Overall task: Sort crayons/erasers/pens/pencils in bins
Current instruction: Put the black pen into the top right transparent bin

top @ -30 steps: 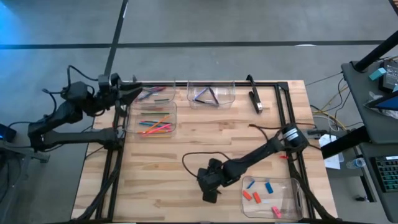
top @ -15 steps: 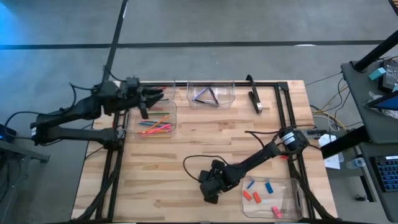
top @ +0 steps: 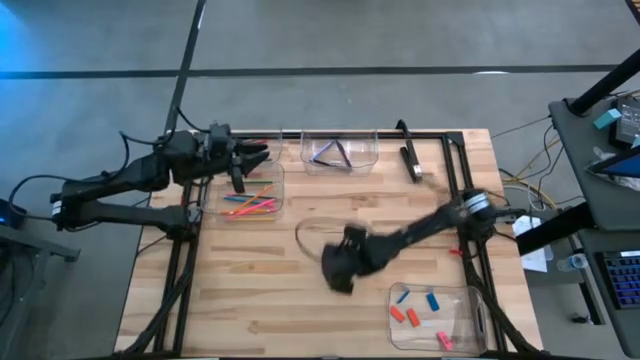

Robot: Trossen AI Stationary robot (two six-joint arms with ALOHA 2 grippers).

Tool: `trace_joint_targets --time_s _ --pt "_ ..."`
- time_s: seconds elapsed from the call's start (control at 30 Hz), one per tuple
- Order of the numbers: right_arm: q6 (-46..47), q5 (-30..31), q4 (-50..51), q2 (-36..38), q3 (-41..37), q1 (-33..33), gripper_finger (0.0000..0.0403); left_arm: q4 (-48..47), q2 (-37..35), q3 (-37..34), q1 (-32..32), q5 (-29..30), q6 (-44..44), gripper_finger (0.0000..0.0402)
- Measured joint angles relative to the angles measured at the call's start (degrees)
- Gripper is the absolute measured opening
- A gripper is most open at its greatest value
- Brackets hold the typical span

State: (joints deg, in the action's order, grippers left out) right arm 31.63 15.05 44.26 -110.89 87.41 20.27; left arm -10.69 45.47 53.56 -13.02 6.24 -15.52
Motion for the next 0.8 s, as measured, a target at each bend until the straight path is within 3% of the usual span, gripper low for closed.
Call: trace_joint_targets --time_s 0.17,0.37,0.53,0.67,0.8 --pt "-7.59 6.29 3.83 10.60 0.31 -8.27 0.0024 -0.16 0.62 -0.09 0.00 -0.02 4.82 0.0099" --pt "-18.11 6.81 2.91 19.17 0.39 -25.07 0.0024 -0.59 1.80 -0.13 -0.05 0.03 14.67 0.0099" --pt "-25.09 -1.48 -0.47 18.80 0.29 -38.64 0.0023 -0.10 3.26 -0.13 -0.61 2.02 17.24 0.0099" --pt "-27.43 -5.90 -4.24 17.46 0.35 -45.85 0.0028 0.99 4.69 -0.13 -1.03 2.85 17.43 0.0099" --pt "-28.17 -11.53 -6.39 16.46 0.33 -49.72 0.0073 1.44 5.97 -0.11 -1.27 2.93 17.43 0.0099"
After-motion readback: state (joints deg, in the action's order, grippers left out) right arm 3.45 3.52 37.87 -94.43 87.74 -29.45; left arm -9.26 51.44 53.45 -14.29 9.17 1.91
